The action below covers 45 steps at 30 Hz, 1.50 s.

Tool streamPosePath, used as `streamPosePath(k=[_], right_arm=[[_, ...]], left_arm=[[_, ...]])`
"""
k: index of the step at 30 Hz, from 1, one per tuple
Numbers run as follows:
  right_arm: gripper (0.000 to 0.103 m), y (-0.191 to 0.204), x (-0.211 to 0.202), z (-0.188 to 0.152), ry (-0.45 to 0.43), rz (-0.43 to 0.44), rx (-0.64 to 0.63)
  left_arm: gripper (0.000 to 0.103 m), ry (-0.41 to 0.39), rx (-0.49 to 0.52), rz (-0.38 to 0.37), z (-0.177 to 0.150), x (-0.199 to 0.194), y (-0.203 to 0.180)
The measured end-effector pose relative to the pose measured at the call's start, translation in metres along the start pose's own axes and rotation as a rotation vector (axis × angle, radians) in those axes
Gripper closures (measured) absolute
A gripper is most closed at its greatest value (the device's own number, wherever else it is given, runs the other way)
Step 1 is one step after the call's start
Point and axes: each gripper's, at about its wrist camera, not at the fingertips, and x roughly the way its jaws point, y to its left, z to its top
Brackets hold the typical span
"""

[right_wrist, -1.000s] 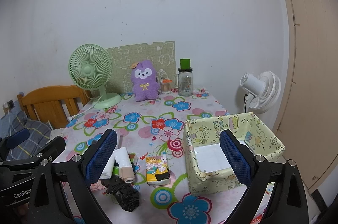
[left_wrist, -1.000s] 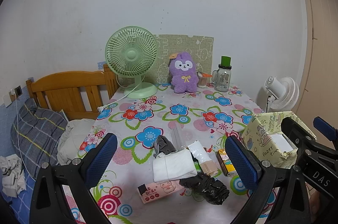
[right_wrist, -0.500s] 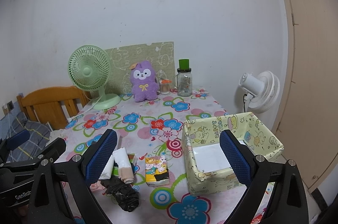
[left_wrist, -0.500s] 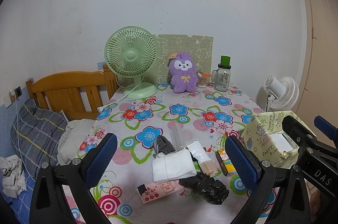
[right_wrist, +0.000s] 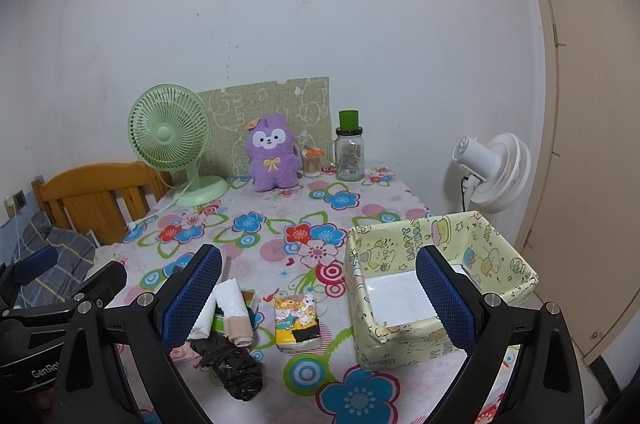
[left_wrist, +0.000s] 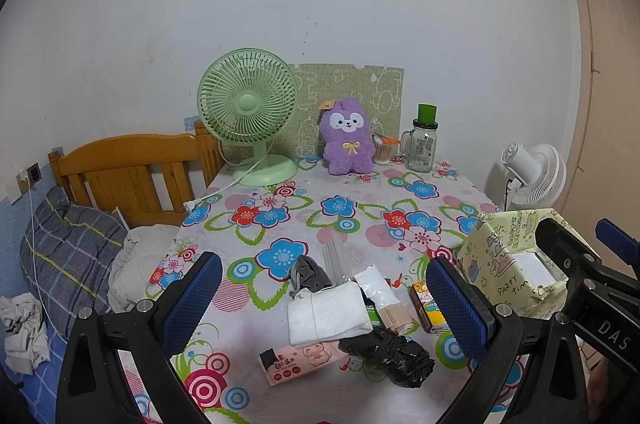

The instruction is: Organize soft objects

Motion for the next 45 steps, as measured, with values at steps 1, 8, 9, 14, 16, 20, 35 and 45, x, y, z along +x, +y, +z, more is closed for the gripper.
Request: streamPosePath(k=[1,8,9,14,16,20,35,45], right_arm=[[0.004,0.0,0.0,0.0,-0.001,-0.001,-0.001],[0.004,0.001,0.004,-0.001,0.007,0.006,-0.004],[0.004,0.001,0.005,-0.001,0.011,0.009,-0.003],[0.004,0.006,0.013,-0.002,0.029,0.021,-0.006],[0.004,0.01,0.017,-0.002,0.037,0.027,-0.014],[0.004,0.018,0.029,-0.004,0.059,0.041,-0.028],[0.009,0.048,0.086,-0.019,0.169,0.072,-0.081],[0.014,0.068,0.121,-0.03,0.247,0.102,-0.126]], left_arm=[[0.0,0.001,0.001,0.0,0.0,0.0,0.0],[0.0,0.009,-0.001,0.007,-0.001,0.004,0.0],[0.0,0.011,-0.001,0.008,-0.002,0.005,0.001],[0.0,0.026,0.001,0.012,-0.004,0.013,0.002],[0.0,0.036,0.009,0.008,-0.005,0.016,0.002],[0.0,0.058,0.031,0.003,-0.009,0.026,0.0],[0.0,0.182,0.016,0.009,-0.024,0.078,0.016],[0.0,0.267,0.024,-0.008,-0.035,0.111,0.017]])
